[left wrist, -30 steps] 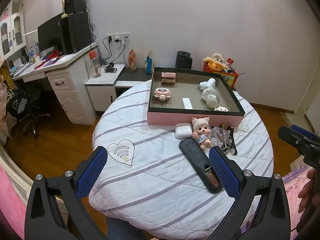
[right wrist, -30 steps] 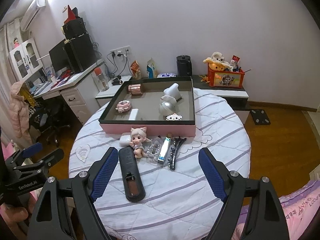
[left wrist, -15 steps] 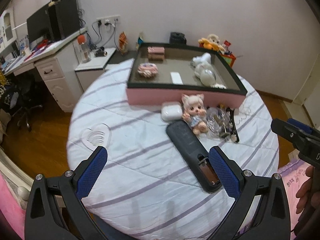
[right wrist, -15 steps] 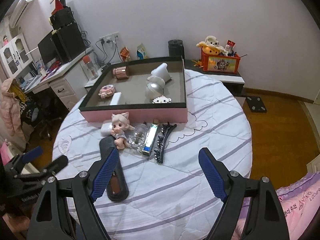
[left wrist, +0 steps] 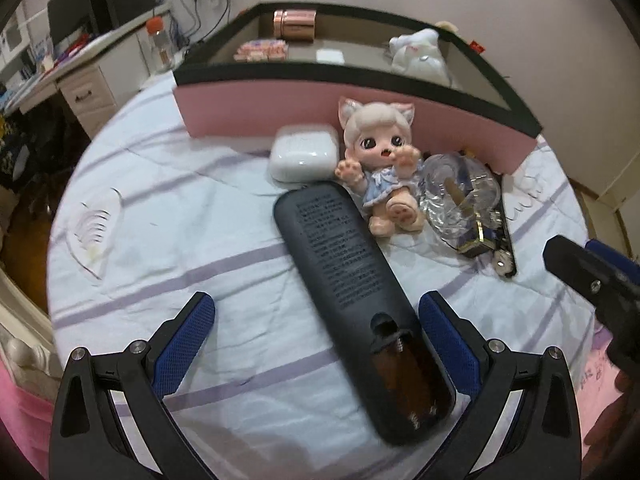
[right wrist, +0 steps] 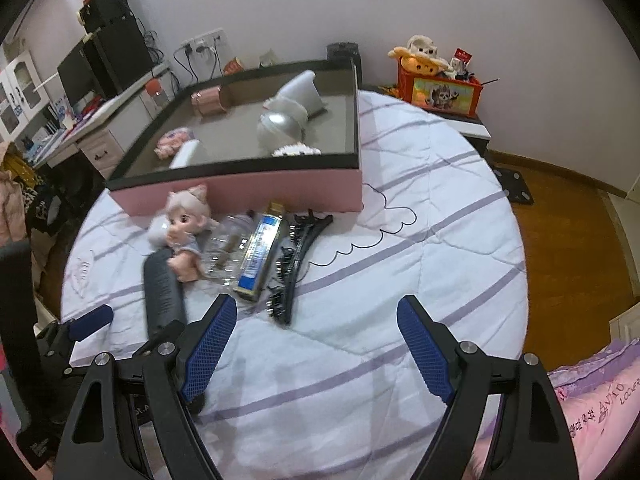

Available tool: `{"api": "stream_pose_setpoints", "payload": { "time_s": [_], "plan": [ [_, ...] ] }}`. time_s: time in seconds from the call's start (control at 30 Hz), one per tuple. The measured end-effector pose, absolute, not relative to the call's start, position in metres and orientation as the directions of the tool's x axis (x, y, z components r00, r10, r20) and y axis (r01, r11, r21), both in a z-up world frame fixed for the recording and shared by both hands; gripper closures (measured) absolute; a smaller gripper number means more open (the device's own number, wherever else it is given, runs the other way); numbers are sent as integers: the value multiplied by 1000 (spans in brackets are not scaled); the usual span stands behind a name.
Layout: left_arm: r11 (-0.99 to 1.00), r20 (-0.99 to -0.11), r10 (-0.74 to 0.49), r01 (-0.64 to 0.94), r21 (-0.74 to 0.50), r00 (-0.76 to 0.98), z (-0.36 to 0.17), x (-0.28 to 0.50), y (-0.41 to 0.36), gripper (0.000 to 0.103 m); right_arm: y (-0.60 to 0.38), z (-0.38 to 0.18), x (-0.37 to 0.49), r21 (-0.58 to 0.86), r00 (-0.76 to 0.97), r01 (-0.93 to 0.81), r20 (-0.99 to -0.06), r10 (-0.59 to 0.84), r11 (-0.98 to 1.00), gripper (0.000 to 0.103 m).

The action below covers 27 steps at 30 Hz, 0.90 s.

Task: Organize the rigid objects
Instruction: 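Grasp the black remote control with the left tool while the right tool grasps the black hair clip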

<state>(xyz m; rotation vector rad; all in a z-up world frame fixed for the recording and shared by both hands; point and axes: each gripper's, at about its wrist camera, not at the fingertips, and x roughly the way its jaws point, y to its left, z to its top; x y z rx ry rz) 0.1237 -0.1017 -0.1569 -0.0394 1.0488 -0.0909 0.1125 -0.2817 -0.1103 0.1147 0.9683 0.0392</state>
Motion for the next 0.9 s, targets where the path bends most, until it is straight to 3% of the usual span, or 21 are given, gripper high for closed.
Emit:
{"api": "stream_pose_setpoints", "payload": {
  "time_s": [0.17, 0.4, 0.47, 0.53, 0.73, 0.8, 0.9],
  "plan": [
    [999, -831, -36, 40, -16, 556, -164, 124, -109, 0, -280, -132, 129, 98, 537, 15, -840, 75, 995, 19],
    [996, -810, -85, 83, -45, 580, -163, 120, -97, 4, -266, -153, 144, 7, 547, -6, -837, 9, 1000, 22],
    [994, -806, -95, 92, -51, 585, -162, 116, -92, 6, -265, -153, 144, -4, 564, -2, -826, -2, 1000, 29],
    [993, -801, -103, 102, -52, 590, -160, 114, -92, 10, -263, -151, 144, -18, 577, -9, -817, -10, 1000, 45],
    [989, -792, -129, 132, -62, 597, -156, 106, -83, 35, -257, -148, 140, -2, 583, -44, -812, 23, 999, 84],
    [985, -791, -154, 153, -77, 592, -154, 104, -79, 55, -259, -147, 140, 14, 582, -40, -813, 34, 999, 84],
    [981, -798, -183, 166, -105, 575, -152, 103, -73, 59, -263, -145, 137, 47, 576, -37, -815, 60, 998, 84]
  ]
}}
